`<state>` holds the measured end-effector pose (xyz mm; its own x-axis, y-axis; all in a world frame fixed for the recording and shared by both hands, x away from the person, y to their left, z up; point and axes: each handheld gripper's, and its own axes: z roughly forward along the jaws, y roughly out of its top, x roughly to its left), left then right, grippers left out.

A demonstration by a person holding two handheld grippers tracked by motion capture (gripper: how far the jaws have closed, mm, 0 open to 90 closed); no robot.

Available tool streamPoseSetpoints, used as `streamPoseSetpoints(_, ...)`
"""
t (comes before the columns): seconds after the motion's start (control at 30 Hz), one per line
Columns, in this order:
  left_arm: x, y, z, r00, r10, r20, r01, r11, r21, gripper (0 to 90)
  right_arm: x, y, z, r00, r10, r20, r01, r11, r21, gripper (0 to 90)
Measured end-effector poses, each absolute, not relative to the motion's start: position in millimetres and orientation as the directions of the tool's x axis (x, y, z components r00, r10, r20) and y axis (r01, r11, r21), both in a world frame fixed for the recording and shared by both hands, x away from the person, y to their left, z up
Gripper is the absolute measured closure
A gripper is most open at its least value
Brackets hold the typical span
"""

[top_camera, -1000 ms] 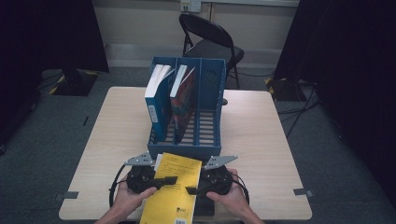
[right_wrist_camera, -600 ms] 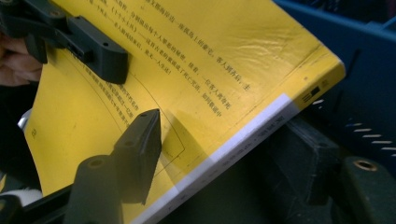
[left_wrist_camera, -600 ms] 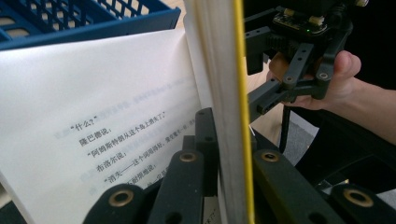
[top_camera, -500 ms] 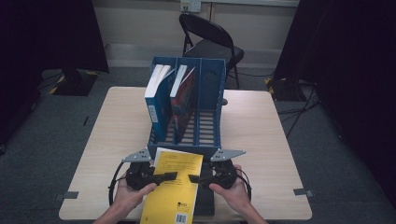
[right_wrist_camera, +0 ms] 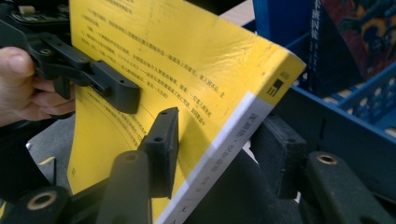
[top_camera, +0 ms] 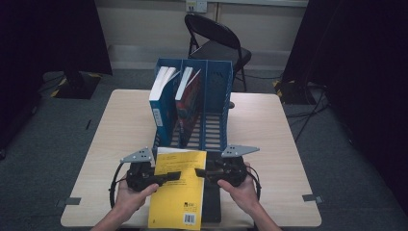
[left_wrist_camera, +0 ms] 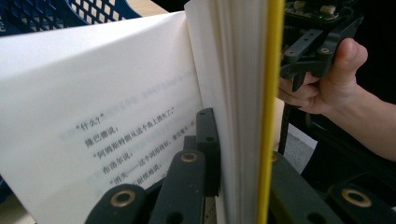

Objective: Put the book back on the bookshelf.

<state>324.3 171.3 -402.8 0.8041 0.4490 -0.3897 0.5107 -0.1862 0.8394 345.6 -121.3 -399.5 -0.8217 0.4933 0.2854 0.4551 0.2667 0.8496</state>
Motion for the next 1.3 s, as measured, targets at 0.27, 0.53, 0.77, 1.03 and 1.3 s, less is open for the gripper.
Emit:
streamPoseSetpoints(0.27,325.7,173.1,-394.5,0.808,0.45,-0.38,0.497,-0.173,0.85,86.3,348.7,-118.0,-387.9,-0.823,0.489,0.289,0.45,0.25,0.858,57.8)
streamPoseSetpoints(0.53,328.6,173.4,-381.9,0.819,0.45,-0.357,0.467,-0.16,0.87,86.4,350.5,-122.5,-373.9,-0.823,0.481,0.303,0.439,0.199,0.876,64.1)
streamPoseSetpoints(0.77,330.9,173.6,-373.3,0.821,0.464,-0.333,0.443,-0.149,0.884,86.6,351.2,-122.6,-360.7,-0.832,0.486,0.268,0.401,0.193,0.896,67.2)
streamPoseSetpoints(1.03,334.2,170.6,-362.1,0.833,0.463,-0.304,0.411,-0.148,0.9,86.5,350.8,-124.6,-351.8,-0.831,0.498,0.246,0.374,0.173,0.911,68.9)
streamPoseSetpoints(1.3,331.9,163.2,-348.8,0.854,0.458,-0.246,0.352,-0.161,0.922,86.3,347.1,-134.1,-335.8,-0.839,0.504,0.206,0.32,0.151,0.935,71.9)
